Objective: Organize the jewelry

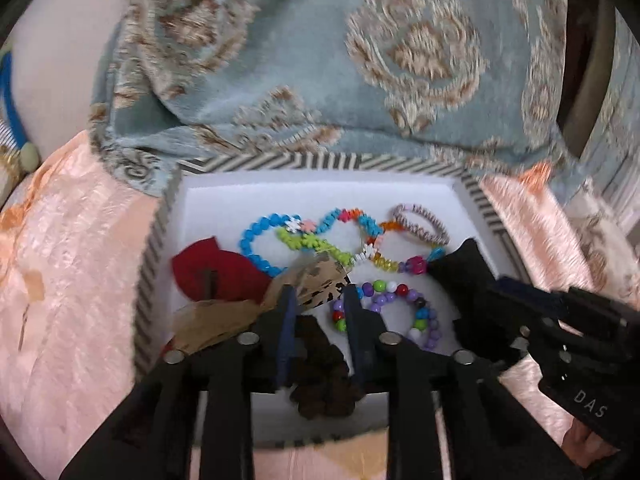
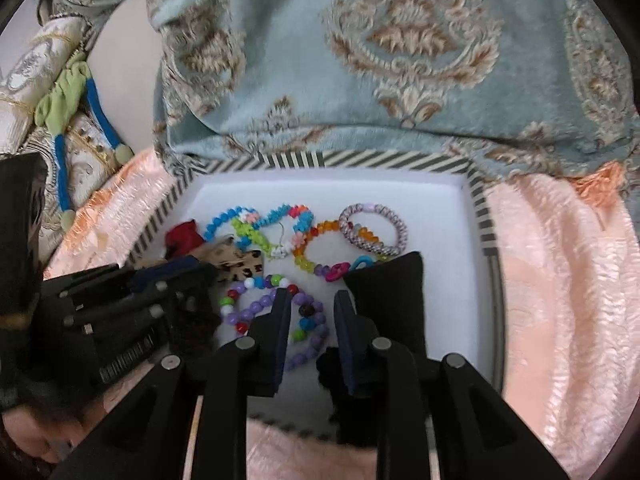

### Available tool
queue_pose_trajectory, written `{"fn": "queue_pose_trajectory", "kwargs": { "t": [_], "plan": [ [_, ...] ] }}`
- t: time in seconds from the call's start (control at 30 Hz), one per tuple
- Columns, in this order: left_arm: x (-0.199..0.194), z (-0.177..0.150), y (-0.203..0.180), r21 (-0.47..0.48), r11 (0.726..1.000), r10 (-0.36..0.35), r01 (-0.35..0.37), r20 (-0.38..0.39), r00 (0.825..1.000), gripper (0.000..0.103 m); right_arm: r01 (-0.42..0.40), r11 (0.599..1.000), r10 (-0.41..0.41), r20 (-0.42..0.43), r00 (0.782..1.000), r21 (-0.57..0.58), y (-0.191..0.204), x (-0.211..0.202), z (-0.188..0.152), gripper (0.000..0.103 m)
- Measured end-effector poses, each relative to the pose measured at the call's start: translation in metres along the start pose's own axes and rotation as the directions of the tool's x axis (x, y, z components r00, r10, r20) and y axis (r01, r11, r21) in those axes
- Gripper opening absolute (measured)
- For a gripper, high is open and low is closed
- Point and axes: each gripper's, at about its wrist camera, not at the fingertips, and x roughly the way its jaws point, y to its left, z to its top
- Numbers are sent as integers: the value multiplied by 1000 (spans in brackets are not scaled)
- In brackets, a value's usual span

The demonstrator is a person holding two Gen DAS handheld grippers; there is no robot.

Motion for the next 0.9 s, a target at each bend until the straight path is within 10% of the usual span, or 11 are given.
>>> {"fn": "queue_pose_trajectory", "kwargs": {
  "t": [0.17,0.33,0.9],
  "plan": [
    [-38,-18,3,-4,999,49,-48,44,998,60,52,998,-52,-11,999,-20,12,-36,-22,29],
    [-56,-43,2,-8,996,89,-89,14,996,72,55,998,-55,-9,998,21,16,-65,-54,42],
    [-77,-55,-21,67,981,178,-185,100,979,72,125,992,-125,1,992,-13,17,-75,-66,52]
  ]
}}
